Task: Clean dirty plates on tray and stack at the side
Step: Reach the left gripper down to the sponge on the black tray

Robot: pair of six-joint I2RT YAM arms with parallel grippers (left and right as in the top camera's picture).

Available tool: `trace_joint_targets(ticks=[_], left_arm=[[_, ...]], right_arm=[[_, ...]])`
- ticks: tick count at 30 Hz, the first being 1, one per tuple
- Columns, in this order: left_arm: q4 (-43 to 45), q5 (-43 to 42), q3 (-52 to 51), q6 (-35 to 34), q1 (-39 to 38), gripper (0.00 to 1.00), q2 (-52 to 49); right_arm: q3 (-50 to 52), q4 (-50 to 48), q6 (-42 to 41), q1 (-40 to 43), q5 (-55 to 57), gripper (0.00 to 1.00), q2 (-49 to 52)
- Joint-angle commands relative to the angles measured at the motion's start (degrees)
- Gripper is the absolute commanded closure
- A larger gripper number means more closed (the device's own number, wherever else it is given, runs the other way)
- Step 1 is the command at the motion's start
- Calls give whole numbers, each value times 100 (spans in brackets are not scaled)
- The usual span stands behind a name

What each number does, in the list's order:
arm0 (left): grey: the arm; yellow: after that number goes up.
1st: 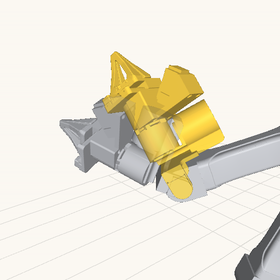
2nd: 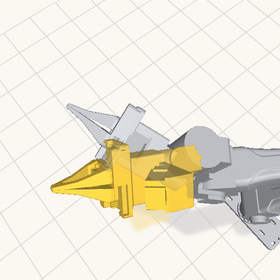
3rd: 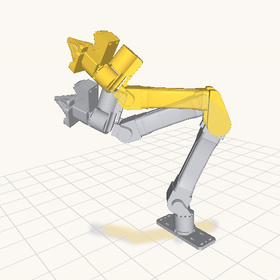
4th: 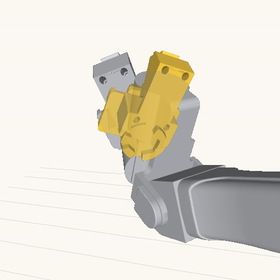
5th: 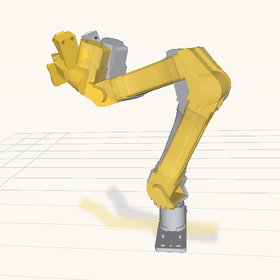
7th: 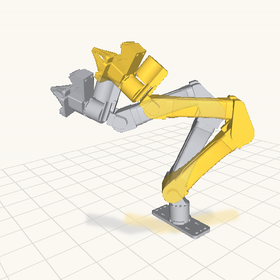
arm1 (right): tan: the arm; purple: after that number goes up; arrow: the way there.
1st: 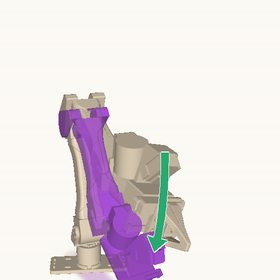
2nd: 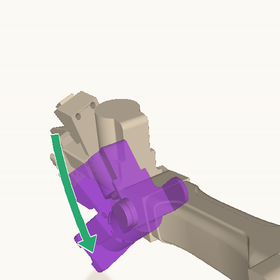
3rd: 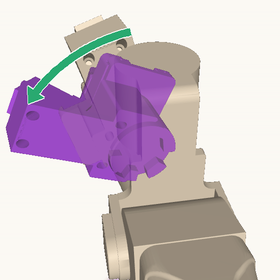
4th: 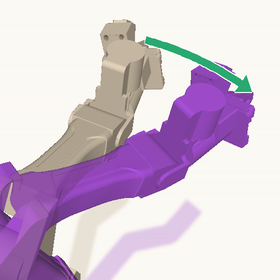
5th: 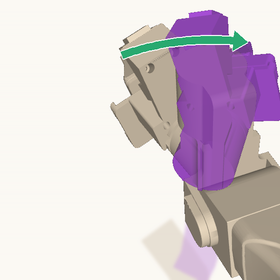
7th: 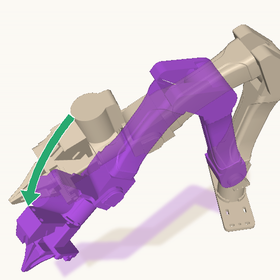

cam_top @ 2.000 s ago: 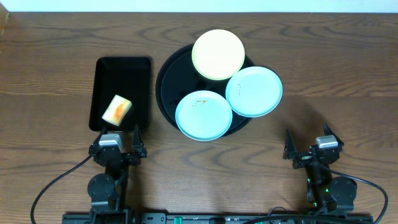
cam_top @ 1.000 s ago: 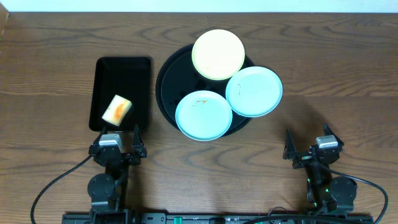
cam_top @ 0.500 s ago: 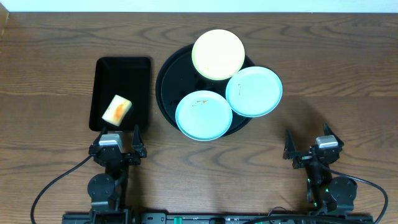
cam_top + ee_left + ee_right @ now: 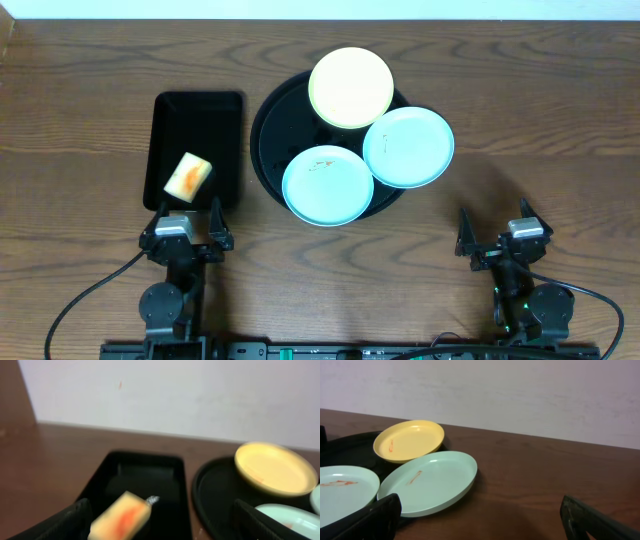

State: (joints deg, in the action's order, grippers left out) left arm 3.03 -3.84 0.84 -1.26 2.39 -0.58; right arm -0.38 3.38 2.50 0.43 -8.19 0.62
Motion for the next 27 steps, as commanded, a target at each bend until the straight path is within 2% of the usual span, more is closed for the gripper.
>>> trace_joint_targets(ticks=[1,5,9,14,15,19,22,27], left_arm=[[-107,-487,546,-68,-28,12,20],[-1224,-525,1840,-258,-28,12,-387],[-2568,-627,3536,136,-28,12,-1440],[-5007,-619,6251,699,-28,12,-3506],[-5748,-590,7062,726,-28,12,-4144],[-7176,-586,8815,721,-28,12,-5547],[-7460,-579,9584,723,-28,12,-6279],[-7490,-581,9753,680,-15,12,-6878]], right_arm=[[7,20,-76,15,-66,1,-24],[7,20,-76,15,-66,1,-24],[7,20,-74,15,-66,1,-24],[7,20,-76,15,-66,1,-24],[7,20,-76,15,-66,1,-24],[7,20,-74,15,-66,1,-24],[7,20,-74,15,-66,1,-24],[7,20,-76,15,-66,1,-24]])
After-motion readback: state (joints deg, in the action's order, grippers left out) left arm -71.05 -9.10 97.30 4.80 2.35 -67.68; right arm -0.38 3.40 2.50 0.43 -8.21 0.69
